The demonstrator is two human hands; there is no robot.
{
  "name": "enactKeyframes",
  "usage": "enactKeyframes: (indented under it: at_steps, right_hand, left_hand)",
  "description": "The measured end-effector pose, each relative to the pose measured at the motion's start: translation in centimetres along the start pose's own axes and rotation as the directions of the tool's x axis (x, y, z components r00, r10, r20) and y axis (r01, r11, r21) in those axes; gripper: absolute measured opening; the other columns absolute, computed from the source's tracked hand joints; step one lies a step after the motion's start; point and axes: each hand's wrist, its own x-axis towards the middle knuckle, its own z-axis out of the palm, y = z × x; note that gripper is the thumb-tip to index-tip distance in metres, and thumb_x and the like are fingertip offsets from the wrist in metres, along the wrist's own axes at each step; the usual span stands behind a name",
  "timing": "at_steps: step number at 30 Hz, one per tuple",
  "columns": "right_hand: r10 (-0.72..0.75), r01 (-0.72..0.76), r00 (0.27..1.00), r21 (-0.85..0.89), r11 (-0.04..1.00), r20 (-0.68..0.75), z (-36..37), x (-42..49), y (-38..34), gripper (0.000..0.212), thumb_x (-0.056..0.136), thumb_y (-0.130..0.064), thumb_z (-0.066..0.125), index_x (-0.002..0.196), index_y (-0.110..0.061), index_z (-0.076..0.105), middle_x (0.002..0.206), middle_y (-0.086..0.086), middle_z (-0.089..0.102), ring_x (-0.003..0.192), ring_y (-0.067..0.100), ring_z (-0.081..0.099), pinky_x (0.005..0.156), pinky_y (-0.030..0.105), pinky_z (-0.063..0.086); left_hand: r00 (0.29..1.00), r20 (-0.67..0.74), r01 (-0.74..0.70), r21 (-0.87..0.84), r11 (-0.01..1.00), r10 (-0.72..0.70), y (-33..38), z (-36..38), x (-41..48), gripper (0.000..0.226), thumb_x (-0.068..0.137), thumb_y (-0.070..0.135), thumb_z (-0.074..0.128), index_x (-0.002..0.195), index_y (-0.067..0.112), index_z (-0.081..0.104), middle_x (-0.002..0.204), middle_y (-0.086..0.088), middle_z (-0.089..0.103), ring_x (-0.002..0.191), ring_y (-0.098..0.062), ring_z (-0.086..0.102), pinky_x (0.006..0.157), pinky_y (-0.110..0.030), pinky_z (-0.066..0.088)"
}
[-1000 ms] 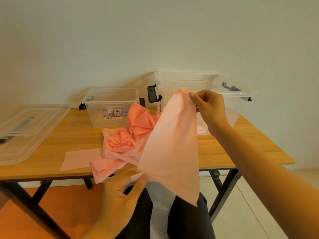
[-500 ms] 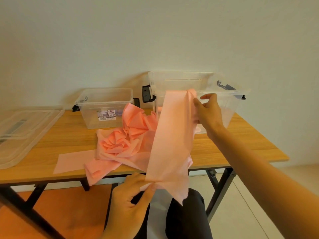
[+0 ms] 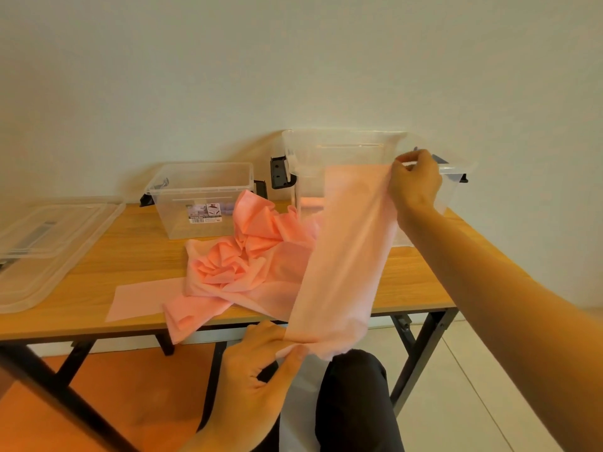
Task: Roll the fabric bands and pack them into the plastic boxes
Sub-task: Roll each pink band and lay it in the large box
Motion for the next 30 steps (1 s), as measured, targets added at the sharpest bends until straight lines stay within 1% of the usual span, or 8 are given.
enactKeyframes:
  at_steps: [3, 5, 10, 13, 18, 20, 23, 30]
  right_hand:
    - [0.204, -0.206, 0.978, 0.058, 0.977, 0.039, -1.7, 0.3, 1.2, 0.021, 0.096, -0.009, 0.046, 0.108, -0.019, 0.061, 0.102, 0.003, 0.063, 0.092, 0.023, 0.058, 0.075, 0.033, 0.049]
    - [0.166, -0.166, 0.982, -0.009, 0.986, 0.091, -2.8, -1.0, 2.2, 0.017, 0.097, -0.015, 0.05, 0.113, -0.019, 0.056, 0.098, 0.0, 0.062, 0.093, 0.023, 0.062, 0.077, 0.036, 0.055]
    - [-0.099, 0.108, 0.978, -0.041, 0.993, 0.182, -6.2, -11.0, 6.0, 0.033, 0.1, -0.02, 0.062, 0.127, -0.024, 0.044, 0.1, -0.011, 0.061, 0.085, 0.001, 0.062, 0.062, 0.015, 0.049]
    - [-0.195, 0.212, 0.946, -0.038, 0.977, 0.257, -7.5, -17.6, 8.8, 0.044, 0.093, -0.027, 0.073, 0.125, -0.034, 0.043, 0.107, -0.01, 0.057, 0.097, 0.0, 0.058, 0.07, 0.015, 0.052]
    - [-0.587, 0.645, 0.74, -0.099, 0.758, 0.329, -7.6, -23.8, 9.9, 0.073, 0.075, -0.066, 0.074, 0.127, -0.021, 0.049, 0.125, -0.005, 0.046, 0.116, 0.013, 0.048, 0.093, 0.026, 0.044]
    - [-0.662, 0.713, 0.693, -0.134, 0.689, 0.284, -6.5, -24.7, 9.4, 0.066, 0.074, -0.06, 0.077, 0.118, -0.019, 0.05, 0.12, -0.001, 0.047, 0.108, 0.02, 0.05, 0.084, 0.034, 0.048]
    - [-0.67, 0.702, 0.711, -0.184, 0.688, 0.212, -5.2, -24.8, 9.2, 0.042, 0.081, -0.038, 0.081, 0.105, -0.014, 0.056, 0.11, 0.001, 0.054, 0.098, 0.023, 0.051, 0.074, 0.04, 0.048]
    - [-0.71, 0.724, 0.687, -0.234, 0.649, 0.156, -6.2, -23.6, 9.3, 0.017, 0.075, -0.008, 0.077, 0.09, -0.006, 0.069, 0.098, 0.006, 0.064, 0.09, 0.027, 0.054, 0.075, 0.037, 0.042]
  left_hand:
    - [0.999, 0.003, 0.049, -0.041, 0.998, -0.049, 0.1, 0.0, 0.1, 0.02, 0.093, 0.033, 0.064, 0.109, 0.036, 0.075, 0.104, 0.015, 0.075, 0.105, -0.014, 0.069, 0.086, -0.027, 0.057]
    - [0.996, 0.017, 0.089, -0.078, 0.993, -0.088, 0.4, 0.1, 0.4, 0.019, 0.092, 0.032, 0.064, 0.106, 0.035, 0.076, 0.101, 0.013, 0.076, 0.103, -0.015, 0.07, 0.087, -0.028, 0.056]
    - [0.987, -0.002, 0.158, -0.132, 0.979, -0.16, 1.4, 0.5, 0.8, 0.021, 0.089, 0.037, 0.062, 0.104, 0.04, 0.076, 0.099, 0.017, 0.076, 0.101, -0.006, 0.07, 0.084, -0.013, 0.051]
    - [0.981, 0.008, 0.194, -0.154, 0.969, -0.195, 1.7, 0.8, 1.0, 0.021, 0.088, 0.038, 0.062, 0.098, 0.031, 0.079, 0.097, 0.016, 0.076, 0.1, -0.007, 0.07, 0.084, -0.012, 0.05]
    - [0.983, 0.061, 0.179, -0.124, 0.976, -0.173, 1.7, 1.1, 1.5, 0.014, 0.092, 0.026, 0.07, 0.1, 0.019, 0.078, 0.098, 0.013, 0.076, 0.1, -0.01, 0.071, 0.087, -0.015, 0.05]
    - [0.979, 0.076, 0.197, -0.117, 0.973, -0.189, 1.6, 1.4, 1.4, 0.009, 0.093, 0.016, 0.071, 0.097, 0.017, 0.079, 0.096, 0.011, 0.077, 0.099, -0.012, 0.071, 0.085, -0.016, 0.051]
    - [0.977, 0.074, 0.208, -0.133, 0.969, -0.2, 2.1, 1.5, 1.5, 0.015, 0.091, 0.011, 0.067, 0.095, 0.019, 0.079, 0.094, 0.012, 0.077, 0.098, -0.011, 0.071, 0.085, -0.016, 0.052]
    - [0.987, 0.049, 0.156, -0.112, 0.981, -0.152, 2.0, 0.7, 1.8, 0.015, 0.092, 0.01, 0.066, 0.096, 0.015, 0.079, 0.095, 0.009, 0.077, 0.1, -0.012, 0.071, 0.088, -0.016, 0.049]
